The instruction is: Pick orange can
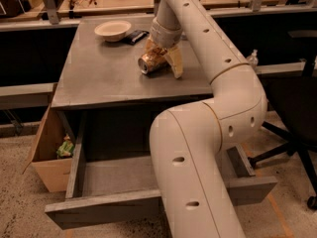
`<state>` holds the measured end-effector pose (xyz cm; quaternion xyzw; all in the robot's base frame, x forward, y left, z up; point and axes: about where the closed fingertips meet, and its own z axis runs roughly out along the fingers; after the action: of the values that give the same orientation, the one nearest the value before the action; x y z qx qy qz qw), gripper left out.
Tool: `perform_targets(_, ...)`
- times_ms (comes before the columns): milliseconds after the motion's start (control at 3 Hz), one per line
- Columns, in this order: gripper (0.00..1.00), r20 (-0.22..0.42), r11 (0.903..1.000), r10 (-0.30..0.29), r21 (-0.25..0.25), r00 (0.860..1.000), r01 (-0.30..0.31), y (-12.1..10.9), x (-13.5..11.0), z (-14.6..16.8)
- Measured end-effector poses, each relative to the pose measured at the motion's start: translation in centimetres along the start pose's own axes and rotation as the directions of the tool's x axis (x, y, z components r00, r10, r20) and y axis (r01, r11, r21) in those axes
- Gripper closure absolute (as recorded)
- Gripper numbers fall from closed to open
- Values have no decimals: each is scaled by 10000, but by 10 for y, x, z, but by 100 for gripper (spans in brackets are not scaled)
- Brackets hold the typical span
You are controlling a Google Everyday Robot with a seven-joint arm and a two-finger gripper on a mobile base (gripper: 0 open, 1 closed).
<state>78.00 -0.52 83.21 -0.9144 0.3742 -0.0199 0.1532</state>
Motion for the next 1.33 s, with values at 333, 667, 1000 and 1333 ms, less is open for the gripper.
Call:
perform_targets(333, 42, -4, 10000, 3, 0, 10000, -3, 0, 0, -1)
perform_targets(667, 46, -20, 10000, 12, -3, 10000, -12, 0, 0, -4)
perform_targets(1000, 60, -25, 10000, 17, -3, 10000, -17, 1, -1, -5)
perform_targets(1333, 65, -29, 10000, 21, -2, 10000, -21, 1, -1, -7)
